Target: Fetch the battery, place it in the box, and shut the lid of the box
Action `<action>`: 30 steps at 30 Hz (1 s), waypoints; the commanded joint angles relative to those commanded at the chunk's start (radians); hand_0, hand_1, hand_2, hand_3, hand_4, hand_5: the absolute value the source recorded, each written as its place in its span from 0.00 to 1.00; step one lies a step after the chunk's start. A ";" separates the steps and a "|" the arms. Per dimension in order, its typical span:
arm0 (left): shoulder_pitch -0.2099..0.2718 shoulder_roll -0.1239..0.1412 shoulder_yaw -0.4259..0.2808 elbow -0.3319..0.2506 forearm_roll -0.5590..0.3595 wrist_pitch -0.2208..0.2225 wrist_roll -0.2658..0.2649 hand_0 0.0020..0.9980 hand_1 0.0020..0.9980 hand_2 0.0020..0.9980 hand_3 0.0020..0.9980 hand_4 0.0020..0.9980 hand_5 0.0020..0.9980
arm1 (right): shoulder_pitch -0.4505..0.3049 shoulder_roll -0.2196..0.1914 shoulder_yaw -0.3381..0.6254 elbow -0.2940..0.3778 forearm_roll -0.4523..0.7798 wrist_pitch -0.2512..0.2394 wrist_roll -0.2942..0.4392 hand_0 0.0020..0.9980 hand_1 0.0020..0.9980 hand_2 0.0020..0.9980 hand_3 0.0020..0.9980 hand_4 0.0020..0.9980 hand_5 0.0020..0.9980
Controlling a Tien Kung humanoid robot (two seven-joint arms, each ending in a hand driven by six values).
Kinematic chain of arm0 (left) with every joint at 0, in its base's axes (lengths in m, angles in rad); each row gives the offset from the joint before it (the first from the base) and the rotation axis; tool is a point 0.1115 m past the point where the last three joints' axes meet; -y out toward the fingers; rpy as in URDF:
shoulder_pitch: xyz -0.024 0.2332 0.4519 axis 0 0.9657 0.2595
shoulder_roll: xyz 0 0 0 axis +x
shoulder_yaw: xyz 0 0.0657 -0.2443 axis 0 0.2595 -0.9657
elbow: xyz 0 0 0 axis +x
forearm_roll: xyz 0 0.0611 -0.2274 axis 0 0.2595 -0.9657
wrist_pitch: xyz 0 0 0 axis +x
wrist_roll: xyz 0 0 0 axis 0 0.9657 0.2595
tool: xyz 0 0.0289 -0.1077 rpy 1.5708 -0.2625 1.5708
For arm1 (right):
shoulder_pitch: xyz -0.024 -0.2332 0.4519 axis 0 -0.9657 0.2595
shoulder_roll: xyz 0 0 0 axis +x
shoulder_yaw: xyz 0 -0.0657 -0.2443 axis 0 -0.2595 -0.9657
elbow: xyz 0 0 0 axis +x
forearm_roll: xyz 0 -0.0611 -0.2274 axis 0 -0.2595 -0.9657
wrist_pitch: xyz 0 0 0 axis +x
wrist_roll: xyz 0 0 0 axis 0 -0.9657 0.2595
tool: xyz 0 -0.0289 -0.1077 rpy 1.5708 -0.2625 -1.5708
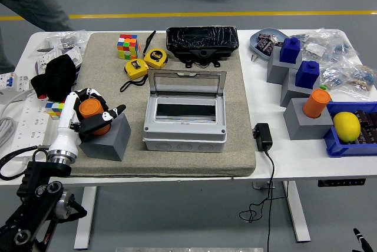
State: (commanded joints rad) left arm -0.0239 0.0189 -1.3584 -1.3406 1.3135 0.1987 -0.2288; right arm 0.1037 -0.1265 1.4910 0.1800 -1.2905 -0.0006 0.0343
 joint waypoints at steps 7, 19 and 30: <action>-0.005 0.001 -0.002 -0.001 -0.005 0.015 -0.006 0.12 0.12 0.13 0.14 0.97 0.00 | -0.001 0.001 0.000 0.000 0.000 0.000 0.000 0.87 0.82 0.78 0.80 1.00 1.00; -0.022 0.004 -0.016 -0.009 -0.023 0.044 -0.028 0.10 0.09 0.10 0.12 1.00 0.00 | 0.000 0.001 0.000 0.000 0.000 0.001 -0.001 0.87 0.82 0.78 0.80 1.00 1.00; -0.036 0.010 -0.014 -0.037 -0.006 0.086 -0.043 0.08 0.07 0.08 0.11 1.00 0.00 | 0.001 0.002 0.003 0.000 -0.001 0.001 0.000 0.87 0.82 0.78 0.80 1.00 1.00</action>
State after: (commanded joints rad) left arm -0.0598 0.0284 -1.3721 -1.3774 1.3071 0.2848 -0.2715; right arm 0.1043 -0.1246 1.4943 0.1800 -1.2919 0.0002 0.0339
